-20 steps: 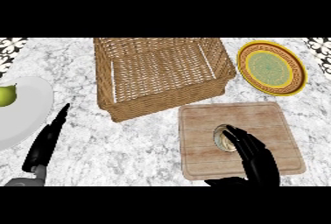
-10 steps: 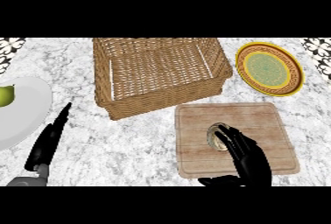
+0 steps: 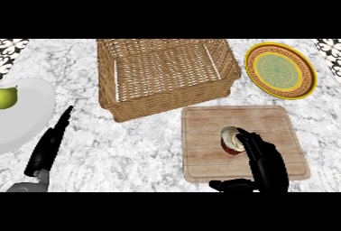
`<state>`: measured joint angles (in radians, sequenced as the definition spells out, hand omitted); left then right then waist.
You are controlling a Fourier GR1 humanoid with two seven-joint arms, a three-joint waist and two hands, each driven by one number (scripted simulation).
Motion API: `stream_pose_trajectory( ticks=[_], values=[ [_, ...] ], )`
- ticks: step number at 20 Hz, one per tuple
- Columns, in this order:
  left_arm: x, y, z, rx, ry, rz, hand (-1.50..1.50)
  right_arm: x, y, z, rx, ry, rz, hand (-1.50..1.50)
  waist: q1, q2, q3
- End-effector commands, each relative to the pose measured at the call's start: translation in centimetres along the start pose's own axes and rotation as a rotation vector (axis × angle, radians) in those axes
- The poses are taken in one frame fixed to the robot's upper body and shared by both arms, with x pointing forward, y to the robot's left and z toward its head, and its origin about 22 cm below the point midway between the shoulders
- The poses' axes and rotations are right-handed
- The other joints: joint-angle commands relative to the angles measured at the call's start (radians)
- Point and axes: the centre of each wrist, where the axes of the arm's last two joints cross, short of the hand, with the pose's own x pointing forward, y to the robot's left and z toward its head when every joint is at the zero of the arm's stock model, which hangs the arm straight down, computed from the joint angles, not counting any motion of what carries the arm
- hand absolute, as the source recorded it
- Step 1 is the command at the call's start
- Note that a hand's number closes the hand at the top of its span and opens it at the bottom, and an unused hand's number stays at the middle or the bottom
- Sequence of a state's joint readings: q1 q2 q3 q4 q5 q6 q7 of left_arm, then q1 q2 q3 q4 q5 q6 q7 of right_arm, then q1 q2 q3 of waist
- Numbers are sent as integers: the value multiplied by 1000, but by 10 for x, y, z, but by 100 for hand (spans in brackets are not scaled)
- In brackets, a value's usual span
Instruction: Pick the cupcake from the cutting board and place it in the basket
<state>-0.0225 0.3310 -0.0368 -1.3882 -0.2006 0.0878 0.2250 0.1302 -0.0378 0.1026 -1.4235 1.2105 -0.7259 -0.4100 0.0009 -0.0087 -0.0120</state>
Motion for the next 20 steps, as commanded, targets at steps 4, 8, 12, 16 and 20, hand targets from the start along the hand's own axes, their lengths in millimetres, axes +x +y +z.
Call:
stream_pose_trajectory(
  ticks=[4, 8, 12, 16, 20],
  values=[
    [7, 3, -6, -2, 5, 1, 0, -36, -20, -60, 323, 319, 65, 150, 17, 15, 5],
    [7, -4, -2, 5, 16, -3, 0, -11, -82, -133, 245, 309, 39, 150, 0, 5, 10],
    [-4, 8, 10, -2, 28, -11, 0, 13, -145, -165, 115, 282, 30, 150, 1, 1, 11],
    [-10, -11, 15, -2, 43, -6, 0, 23, -208, -189, 83, 242, 27, 150, -1, 1, 11],
    [-1, -3, 2, 18, 30, -6, 0, 42, -241, -199, 61, 215, -63, 150, -3, 5, 11]
  ],
)
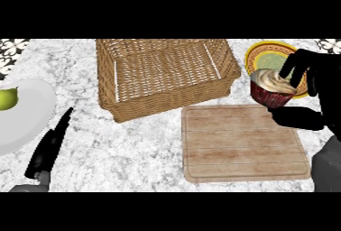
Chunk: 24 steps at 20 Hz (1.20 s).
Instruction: Pick the cupcake from the cutting board and place it in the basket
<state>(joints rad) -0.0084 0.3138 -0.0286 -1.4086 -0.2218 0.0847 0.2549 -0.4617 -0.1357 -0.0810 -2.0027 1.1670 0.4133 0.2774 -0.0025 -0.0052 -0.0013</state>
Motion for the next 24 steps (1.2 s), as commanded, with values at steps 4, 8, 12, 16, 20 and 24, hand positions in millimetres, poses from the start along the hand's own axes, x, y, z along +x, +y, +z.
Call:
stream_pose_trajectory(
  ticks=[4, 8, 12, 16, 20, 24],
  values=[
    [5, -14, 5, -18, 2, -5, 0, 25, -61, -16, 40, -55, -179, 150, 1, 1, 1],
    [-10, 2, 2, -6, -4, -5, 0, 53, -68, -18, 86, -46, -207, 150, 5, 3, 1],
    [-8, -10, -6, -7, -3, 0, 0, 91, -63, -45, 102, -39, -244, 150, 9, 5, 0],
    [-12, 19, -17, 3, -9, 8, 0, 88, -61, -67, 145, -45, -291, 150, 6, 6, 1],
    [-1, -4, -6, -30, -24, 0, 0, 125, -54, -84, 194, -62, -313, 150, 13, 5, 1],
    [-8, -18, -1, -31, -15, 1, 0, 141, -31, -98, 236, -63, -288, 150, 16, 7, 1]
  ],
)
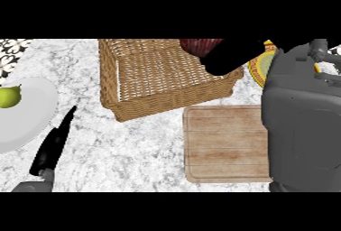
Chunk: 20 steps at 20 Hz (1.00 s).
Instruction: Pick the cupcake from the cutting board and place it in the basket
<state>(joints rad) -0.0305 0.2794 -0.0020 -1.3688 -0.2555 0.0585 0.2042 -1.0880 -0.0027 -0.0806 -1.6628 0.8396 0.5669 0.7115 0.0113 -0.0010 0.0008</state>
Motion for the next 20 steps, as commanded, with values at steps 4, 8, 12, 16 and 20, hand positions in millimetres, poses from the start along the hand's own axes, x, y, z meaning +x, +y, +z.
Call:
stream_pose_trajectory(
  ticks=[4, 8, 12, 16, 20],
  values=[
    [4, 10, 3, 3, 24, 2, 0, 24, 32, -38, 54, 35, 39, 150, 7, 3, -1],
    [10, -4, -3, 13, 19, -16, 0, 23, 54, -41, 50, 67, 61, 150, 1, 2, -1],
    [22, -5, 10, -3, 12, 2, 0, 17, 81, -54, 23, 120, 122, 150, 8, 2, -1],
    [12, 7, 2, -10, -1, -3, 0, -5, 126, -63, 51, 130, 98, -150, 13, 5, -1],
    [11, 4, -9, -8, 19, -1, 0, 3, 121, -72, 35, 106, 3, -150, 5, 4, -1]
  ],
)
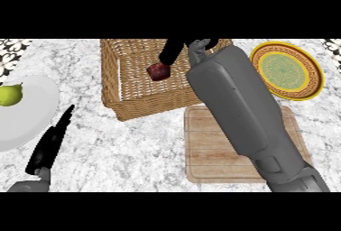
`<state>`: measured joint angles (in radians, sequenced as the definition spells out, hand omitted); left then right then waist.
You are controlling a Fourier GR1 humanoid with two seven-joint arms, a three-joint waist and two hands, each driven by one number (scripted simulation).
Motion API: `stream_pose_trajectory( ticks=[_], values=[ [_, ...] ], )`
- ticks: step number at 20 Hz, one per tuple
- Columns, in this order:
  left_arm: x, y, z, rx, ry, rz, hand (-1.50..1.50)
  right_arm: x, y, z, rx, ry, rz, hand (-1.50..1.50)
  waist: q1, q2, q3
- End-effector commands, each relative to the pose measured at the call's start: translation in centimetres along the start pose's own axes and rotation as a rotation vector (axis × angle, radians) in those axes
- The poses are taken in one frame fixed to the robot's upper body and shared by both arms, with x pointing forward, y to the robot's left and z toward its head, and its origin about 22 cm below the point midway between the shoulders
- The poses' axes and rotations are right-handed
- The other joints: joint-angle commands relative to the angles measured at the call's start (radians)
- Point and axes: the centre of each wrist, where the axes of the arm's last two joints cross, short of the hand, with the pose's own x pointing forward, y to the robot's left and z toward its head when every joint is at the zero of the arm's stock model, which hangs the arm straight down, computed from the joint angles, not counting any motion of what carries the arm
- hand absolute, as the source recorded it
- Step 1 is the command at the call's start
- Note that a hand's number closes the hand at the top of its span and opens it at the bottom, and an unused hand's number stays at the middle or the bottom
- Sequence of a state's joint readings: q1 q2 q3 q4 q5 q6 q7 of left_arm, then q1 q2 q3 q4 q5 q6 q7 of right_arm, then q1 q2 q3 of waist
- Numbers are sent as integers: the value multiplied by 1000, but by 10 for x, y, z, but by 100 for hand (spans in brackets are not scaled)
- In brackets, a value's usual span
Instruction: Pick the cupcake from the cutting board and place it in the basket
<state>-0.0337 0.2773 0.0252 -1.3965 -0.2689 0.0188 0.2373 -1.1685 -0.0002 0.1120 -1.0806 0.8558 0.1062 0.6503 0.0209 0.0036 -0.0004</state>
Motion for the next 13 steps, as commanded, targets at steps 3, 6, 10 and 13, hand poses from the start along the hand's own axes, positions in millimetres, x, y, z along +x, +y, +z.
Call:
stream_pose_trajectory(
  ticks=[3, 6, 10, 13],
  values=[
    [6, -15, 11, -9, -13, -9, 0, 1, 10, -9, -132, -9, -115, -150, 8, -1, 0],
    [11, -20, 0, -6, 5, -1, 0, -4, 5, -14, -207, 54, -233, -150, 3, 1, 0],
    [-1, -4, 2, 0, 19, 12, 0, -29, -21, -19, -278, 169, -331, -150, -18, -4, 1],
    [-17, 8, 0, 19, 22, -4, 0, -61, -30, -21, -309, 257, -367, -150, -25, -4, 0]
  ],
)
